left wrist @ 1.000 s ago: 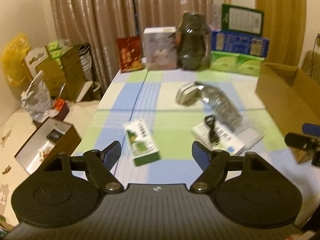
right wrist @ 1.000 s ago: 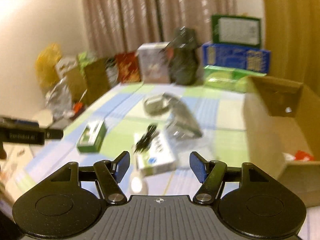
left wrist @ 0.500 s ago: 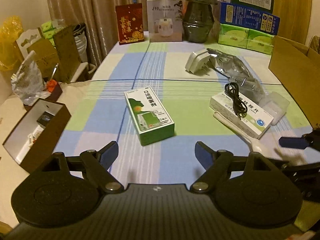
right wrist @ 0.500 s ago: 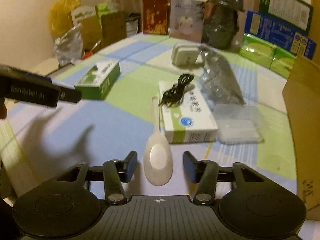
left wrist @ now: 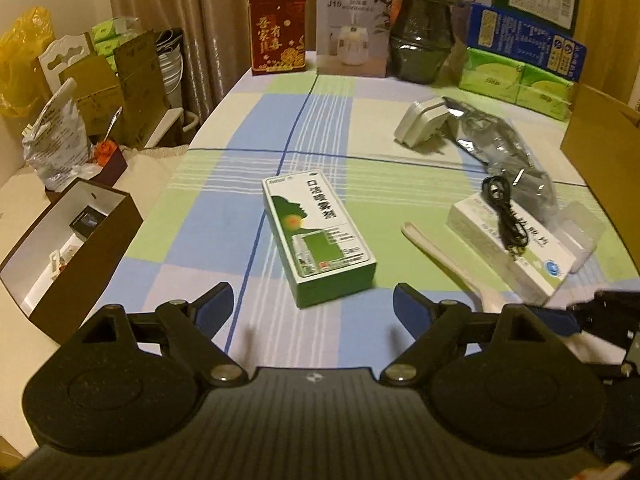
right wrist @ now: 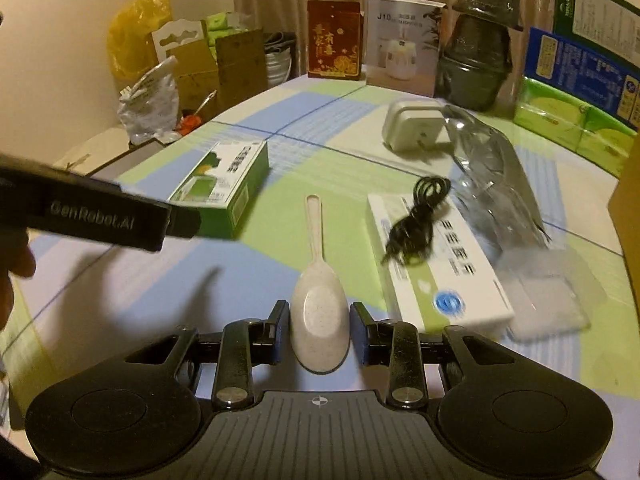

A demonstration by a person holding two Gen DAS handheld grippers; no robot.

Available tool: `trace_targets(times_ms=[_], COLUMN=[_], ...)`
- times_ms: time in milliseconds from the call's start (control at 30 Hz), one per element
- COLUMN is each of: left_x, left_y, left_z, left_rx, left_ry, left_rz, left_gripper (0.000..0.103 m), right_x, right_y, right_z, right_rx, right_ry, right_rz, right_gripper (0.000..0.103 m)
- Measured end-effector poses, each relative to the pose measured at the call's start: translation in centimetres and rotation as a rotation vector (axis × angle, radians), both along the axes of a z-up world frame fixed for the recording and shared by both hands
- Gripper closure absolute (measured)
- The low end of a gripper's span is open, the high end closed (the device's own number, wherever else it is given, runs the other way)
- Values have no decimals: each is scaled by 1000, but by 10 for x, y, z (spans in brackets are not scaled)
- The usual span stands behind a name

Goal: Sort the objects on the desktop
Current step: 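Grasp the white spoon with the right tool while the left tool grasps the green spray box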

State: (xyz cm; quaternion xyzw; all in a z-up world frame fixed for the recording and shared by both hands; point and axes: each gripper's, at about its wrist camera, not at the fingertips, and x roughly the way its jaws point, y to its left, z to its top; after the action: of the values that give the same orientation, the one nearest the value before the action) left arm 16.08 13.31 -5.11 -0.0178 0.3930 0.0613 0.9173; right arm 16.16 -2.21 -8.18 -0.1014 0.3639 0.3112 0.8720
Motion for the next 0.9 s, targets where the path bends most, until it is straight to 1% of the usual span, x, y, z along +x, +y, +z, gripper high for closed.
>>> trace_targets(times_ms=[100, 200, 267, 333, 367, 400, 467, 533, 567, 600, 700, 800, 900], left_x=[7, 15, 22, 30, 34, 38, 47, 54, 56, 56, 52, 41, 19], left_y=[6, 8, 4, 1, -1, -2, -3, -3, -4, -4, -5, -8, -17], left_z=[-3, -3, -3, -3, -5, -7, -14, -21, -24, -26, -26, -25, -22], left_rx=[-16, -47, -40, -18, -6, 2, -5, -6, -1, 0, 8, 6, -2], left_ry=[5, -11, -21, -42, -45, -43, -19, 5, 15, 25, 33, 47, 62], left_rz=[33, 43, 39, 36, 31, 26, 23, 25, 28, 27, 30, 28, 10], left_gripper=[20, 20, 21, 25, 29, 29, 30, 33, 39, 44, 51, 52, 52], right_x=[8, 10, 9, 10, 10, 9, 9, 7, 8, 7, 5, -3, -17], right_y=[2, 3, 3, 2, 2, 2, 2, 2, 2, 2, -1, -10, -22], right_z=[-1, -1, -2, -2, -2, -2, -2, -2, -2, -2, 0, 3, 7], right_rx=[6, 10, 8, 9, 10, 9, 4, 0, 1, 1, -3, -5, -21], right_ry=[-8, -14, -19, -19, -18, -19, -24, -29, -27, -26, -13, 15, 32], right_rz=[-2, 2, 12, 16, 18, 21, 27, 33, 32, 31, 28, 16, 9], right_gripper=[73, 73, 73, 73, 73, 73, 73, 73, 73, 73, 73, 73, 73])
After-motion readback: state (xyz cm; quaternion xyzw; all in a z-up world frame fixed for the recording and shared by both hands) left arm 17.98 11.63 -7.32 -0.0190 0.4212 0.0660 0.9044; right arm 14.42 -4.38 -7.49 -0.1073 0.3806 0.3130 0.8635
